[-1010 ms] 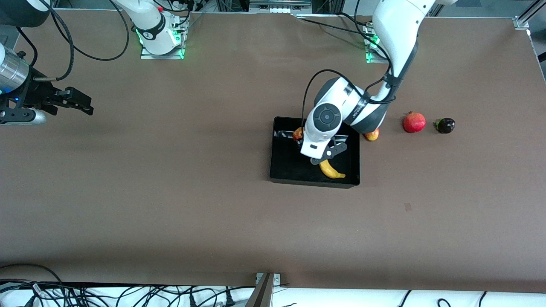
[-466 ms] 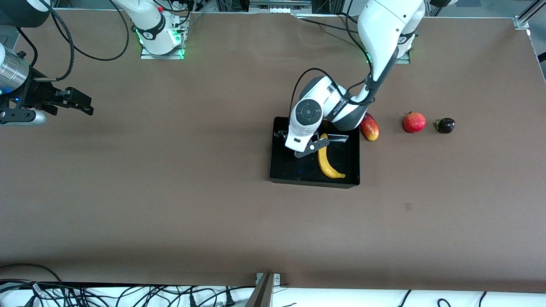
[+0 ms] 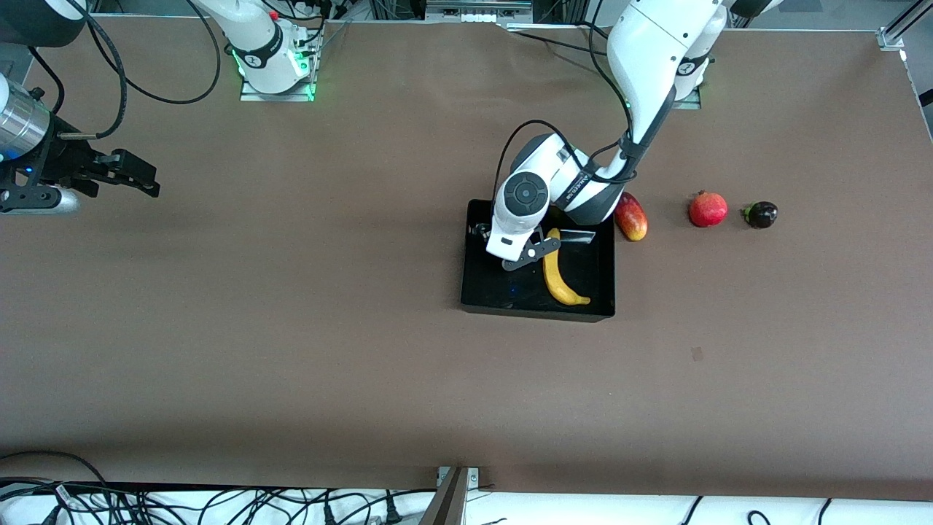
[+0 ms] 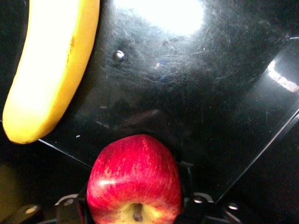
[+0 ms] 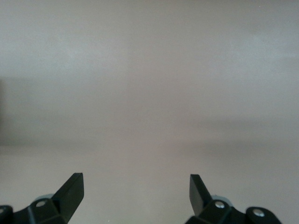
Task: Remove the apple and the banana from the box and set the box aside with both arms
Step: 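Lift the small apple out of the box with the left gripper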
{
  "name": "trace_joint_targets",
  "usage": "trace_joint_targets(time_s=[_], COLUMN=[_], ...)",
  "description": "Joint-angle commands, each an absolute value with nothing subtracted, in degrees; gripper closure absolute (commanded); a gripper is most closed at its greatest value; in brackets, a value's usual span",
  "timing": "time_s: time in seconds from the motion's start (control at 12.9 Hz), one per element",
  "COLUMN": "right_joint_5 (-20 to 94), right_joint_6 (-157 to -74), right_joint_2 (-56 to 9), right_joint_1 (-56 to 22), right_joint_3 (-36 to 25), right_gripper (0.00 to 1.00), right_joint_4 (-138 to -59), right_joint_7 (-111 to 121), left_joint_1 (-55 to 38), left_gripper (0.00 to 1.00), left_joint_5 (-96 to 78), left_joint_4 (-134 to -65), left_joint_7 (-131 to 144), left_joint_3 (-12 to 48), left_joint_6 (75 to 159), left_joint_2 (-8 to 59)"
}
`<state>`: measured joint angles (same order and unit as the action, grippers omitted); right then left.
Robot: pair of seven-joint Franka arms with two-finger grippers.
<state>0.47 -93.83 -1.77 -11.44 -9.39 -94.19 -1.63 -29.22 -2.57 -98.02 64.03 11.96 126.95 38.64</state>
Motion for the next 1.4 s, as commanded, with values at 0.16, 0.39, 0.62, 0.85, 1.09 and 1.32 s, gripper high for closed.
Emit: trace_joint_targets(time_s=[0.16, 0.39, 0.62, 0.85, 1.09, 1.32], right_joint_5=[-0.18, -0.18, -0.18, -0.18, -0.18, -0.18], right_joint_6=[-93.6, -93.6, -93.6, -93.6, -93.6, -93.6], right_joint_2=[-2.2, -2.2, -2.2, -2.2, -2.2, -2.2], right_joint_1=[-10.72, -10.72, -10.64, -10.64, -10.72, -10.64], right_joint_3=[-8.7, -8.7, -8.7, -8.7, -8.7, -8.7], right_gripper=[0.0, 0.0, 0.0, 0.0, 0.0, 0.0], right_joint_4=[-93.25, -93.25, -93.25, -93.25, -93.25, -93.25], right_joint_7=[-1.93, -1.93, -1.93, -1.93, -1.93, -1.93], left_joint_1=[-29.36, -27.09, -21.2, -15.57, -8.99, -2.3], left_gripper=[1.0, 1.0, 1.0, 1.0, 1.0, 1.0], left_joint_5=[-2.99, -2.9, -5.18, -4.84, -1.78, 1.49], left_joint_4=[-98.61, -98.09, -96.16, -92.56, -93.51, -93.43], left_joint_7=[64.69, 62.51, 52.94, 41.27, 24.06, 12.07], left_joint_3=[11.95, 12.04, 11.43, 9.33, 5.2, 4.92], left_joint_6=[127.18, 118.09, 107.78, 98.55, 97.38, 102.38], left_joint_2=[37.71, 30.97, 24.01, 23.38, 23.72, 27.15])
